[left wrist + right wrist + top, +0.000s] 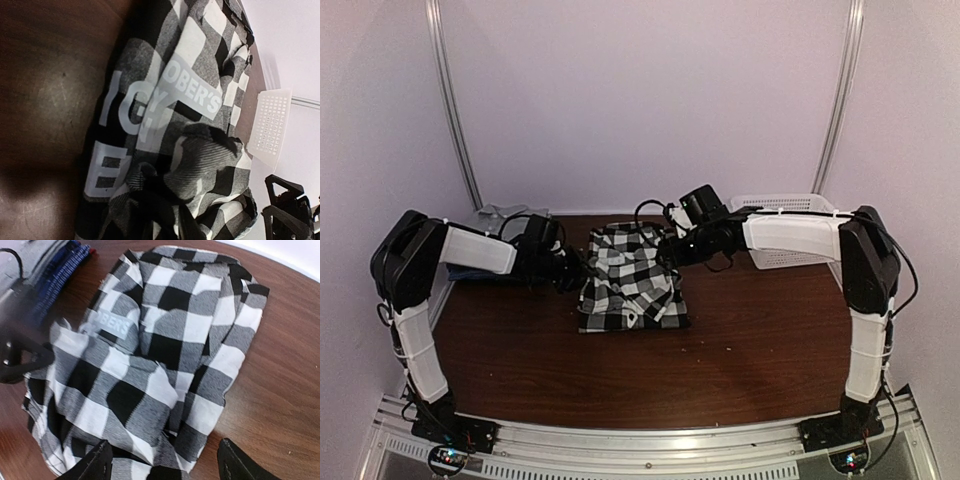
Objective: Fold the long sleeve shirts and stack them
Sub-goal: Smooth out the 2/3-rectangle-folded shirt at the center of the board.
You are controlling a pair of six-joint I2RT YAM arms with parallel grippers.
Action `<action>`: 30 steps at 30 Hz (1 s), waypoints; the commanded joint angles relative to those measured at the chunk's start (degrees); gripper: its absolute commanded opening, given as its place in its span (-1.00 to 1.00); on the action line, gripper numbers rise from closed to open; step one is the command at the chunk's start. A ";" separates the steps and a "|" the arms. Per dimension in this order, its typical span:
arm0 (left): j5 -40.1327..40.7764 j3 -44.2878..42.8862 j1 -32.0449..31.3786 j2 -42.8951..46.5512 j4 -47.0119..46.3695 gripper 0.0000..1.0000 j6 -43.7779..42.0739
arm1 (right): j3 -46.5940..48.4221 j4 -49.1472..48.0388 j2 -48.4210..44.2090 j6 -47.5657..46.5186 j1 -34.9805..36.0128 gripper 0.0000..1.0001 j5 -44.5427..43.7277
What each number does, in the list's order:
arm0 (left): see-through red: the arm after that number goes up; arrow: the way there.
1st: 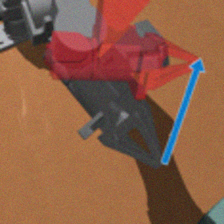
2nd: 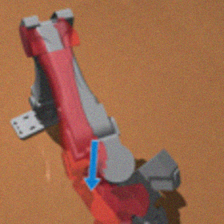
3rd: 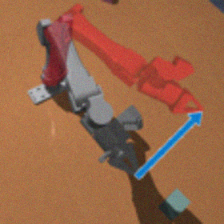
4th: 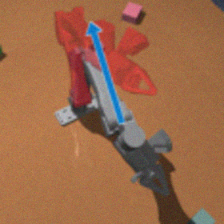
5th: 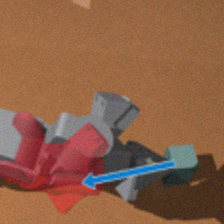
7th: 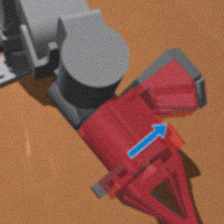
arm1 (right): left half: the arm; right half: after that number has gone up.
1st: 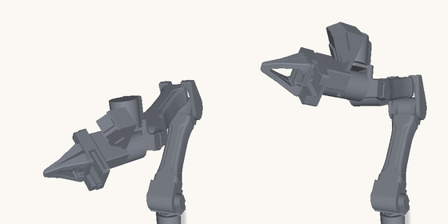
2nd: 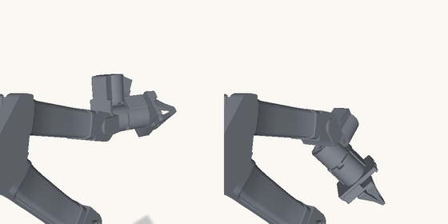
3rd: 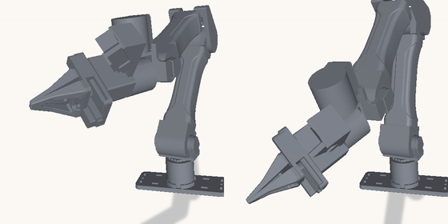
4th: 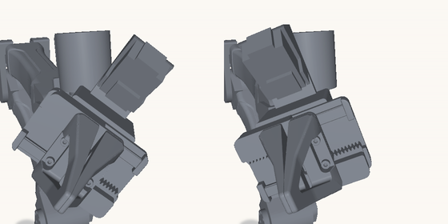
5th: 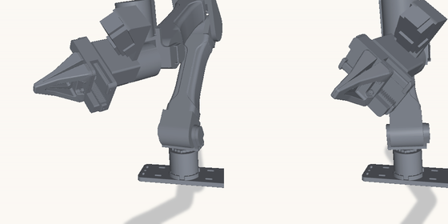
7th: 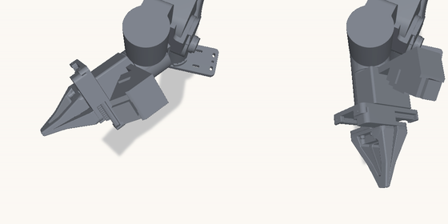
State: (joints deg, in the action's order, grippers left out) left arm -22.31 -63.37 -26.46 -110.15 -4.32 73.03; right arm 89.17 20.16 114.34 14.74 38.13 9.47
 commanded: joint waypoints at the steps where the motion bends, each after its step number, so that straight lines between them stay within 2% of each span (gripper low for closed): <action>1: 2.73 3.32 0.09 4.50 0.22 -0.59 0.61 | -2.12 3.38 -1.73 -3.35 0.40 0.42 -4.78; 5: 2.25 4.21 -0.04 5.20 0.19 -0.59 0.36 | -1.70 3.63 -1.21 -4.42 1.22 0.37 -5.06; 9: 1.89 3.69 -0.39 5.67 1.01 -0.50 -0.29 | 0.21 4.43 1.02 -4.96 1.25 0.18 -5.11; 17: 1.38 3.49 -0.91 8.06 2.03 -0.41 -0.78 | 4.53 4.94 4.82 -4.53 0.77 -0.69 -6.90; 22: 0.38 2.67 -1.23 8.87 2.55 -0.41 -0.84 | 8.63 4.64 8.23 -1.25 -1.36 -1.00 -8.47; 26: -0.69 2.31 -1.23 8.54 1.56 -0.47 -0.40 | 11.47 3.89 11.17 1.82 -3.13 -1.00 -7.95; 29: -2.06 1.78 -1.29 7.76 0.60 -0.59 -0.01 | 13.38 4.23 12.77 2.31 -3.41 -1.00 -6.13; 30: -2.26 1.52 -1.31 7.54 0.54 -0.64 0.09 | 13.94 4.69 13.16 2.23 -3.42 -0.89 -5.35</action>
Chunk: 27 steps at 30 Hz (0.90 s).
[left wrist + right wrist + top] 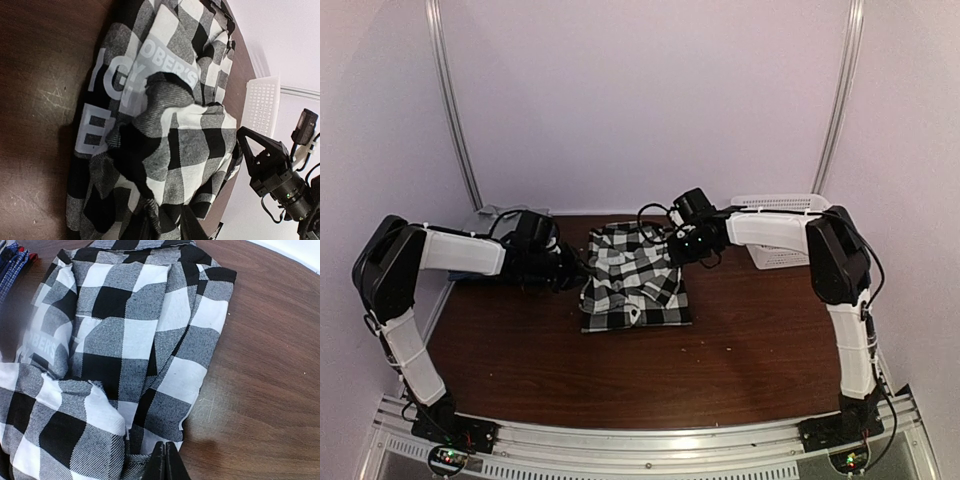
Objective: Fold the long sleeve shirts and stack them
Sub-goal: Smooth out the 2/3-rectangle-folded shirt at the center of the board.
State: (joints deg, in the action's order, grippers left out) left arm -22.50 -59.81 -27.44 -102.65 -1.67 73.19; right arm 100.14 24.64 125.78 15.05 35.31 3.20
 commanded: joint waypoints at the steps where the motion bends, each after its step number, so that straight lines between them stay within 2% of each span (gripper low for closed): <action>1: -2.37 -2.25 -0.33 -0.19 -2.15 -0.69 0.15 | 3.13 0.50 1.83 1.82 -0.59 -0.74 1.42; 8: -4.05 -3.31 -0.33 -1.59 -5.00 -0.73 3.12 | -2.13 -0.93 -4.29 1.23 -0.51 -0.12 1.21; 12: -4.49 -4.81 -0.33 -4.21 -7.72 -0.73 6.95 | -5.16 -1.61 -8.87 1.04 -0.44 0.11 0.63; 20: -0.50 -6.75 0.11 -9.09 -11.52 -0.72 15.22 | -15.34 -3.94 -18.19 1.44 1.46 0.19 0.86; 27: -0.92 -8.18 0.11 -10.06 -11.60 -0.73 14.90 | -31.22 -10.64 -27.06 2.51 2.66 0.21 9.81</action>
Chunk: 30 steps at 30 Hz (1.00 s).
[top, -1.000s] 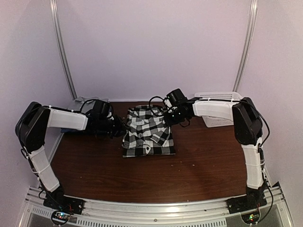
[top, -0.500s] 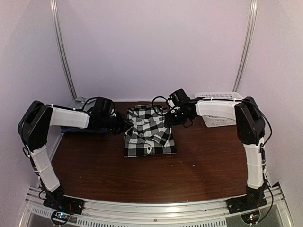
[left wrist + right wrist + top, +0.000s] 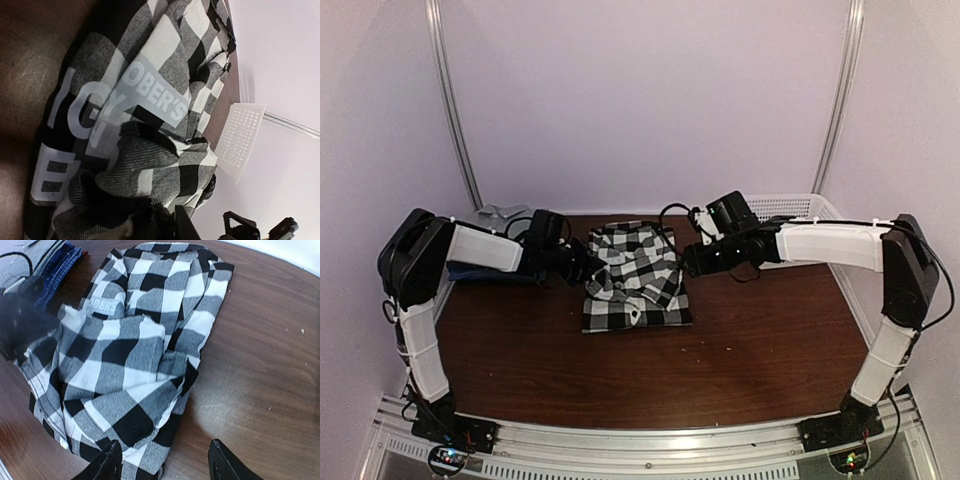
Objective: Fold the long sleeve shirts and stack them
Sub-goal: Smooth out the 2/3-rectangle-folded shirt at the center of the board.
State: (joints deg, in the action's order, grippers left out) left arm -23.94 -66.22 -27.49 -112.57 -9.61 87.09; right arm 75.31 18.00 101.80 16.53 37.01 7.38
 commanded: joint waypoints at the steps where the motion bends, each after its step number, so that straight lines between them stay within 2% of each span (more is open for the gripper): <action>1: 0.56 -1.69 0.15 -0.11 -3.69 -0.73 0.88 | -8.14 -4.81 -3.80 1.54 1.20 0.21 7.11; 6: 0.55 -0.64 0.15 0.22 -4.28 -0.73 0.88 | -16.06 -13.64 -4.64 7.03 1.62 0.21 16.60; 10: 0.69 -0.58 0.15 0.59 -4.14 -0.73 0.40 | -18.95 -21.24 -3.29 11.80 2.00 0.21 20.88; 30: 0.47 -0.05 0.15 0.69 -4.11 -0.74 -0.31 | -20.53 -31.72 5.69 18.52 2.06 0.17 23.46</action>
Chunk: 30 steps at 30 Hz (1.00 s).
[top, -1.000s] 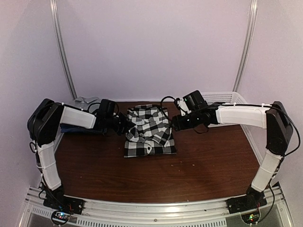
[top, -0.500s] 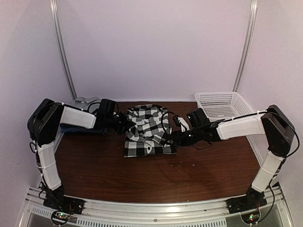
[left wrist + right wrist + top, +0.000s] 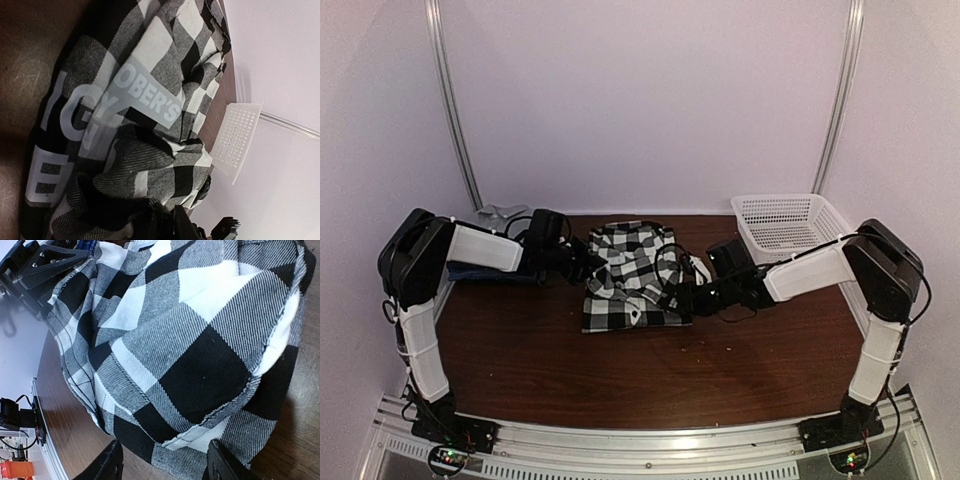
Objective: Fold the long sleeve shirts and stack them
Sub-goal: Smooth out the 2/3-rectangle-folded shirt at the center of the board.
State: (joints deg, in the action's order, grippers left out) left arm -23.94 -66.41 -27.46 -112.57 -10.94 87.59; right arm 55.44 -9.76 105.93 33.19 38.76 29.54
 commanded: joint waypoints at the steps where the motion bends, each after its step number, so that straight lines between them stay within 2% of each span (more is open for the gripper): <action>1: 0.44 0.22 0.13 0.69 -2.82 -0.74 -0.88 | -0.68 -4.41 1.71 2.15 0.32 0.16 1.23; 7: 0.45 0.48 0.13 0.67 -2.79 -0.73 -1.11 | -0.08 -6.37 1.83 3.38 0.30 0.07 1.21; 11: 0.27 0.58 0.13 0.58 -2.95 -0.73 -1.05 | 1.05 -6.81 2.21 3.51 0.32 -0.08 0.89; 16: 0.14 0.83 0.13 0.60 -3.16 -0.73 -1.05 | 4.65 -6.68 4.11 3.34 0.32 -0.62 1.07; 18: -0.01 0.85 0.13 0.68 -3.17 -0.73 -1.15 | 7.00 -6.13 5.16 3.04 0.27 -0.73 1.18; 27: -0.91 0.35 0.06 0.86 -2.87 -0.73 -1.86 | 25.11 1.56 15.30 -1.42 0.19 -0.78 -0.21; 30: -0.93 0.28 0.04 1.18 -2.37 -0.71 -2.25 | 31.34 4.82 19.87 -3.06 0.11 -0.70 -0.52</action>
State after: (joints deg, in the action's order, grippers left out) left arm -24.36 -66.00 -27.49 -112.57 -11.18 86.91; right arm 80.36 -10.37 121.12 33.39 38.76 30.04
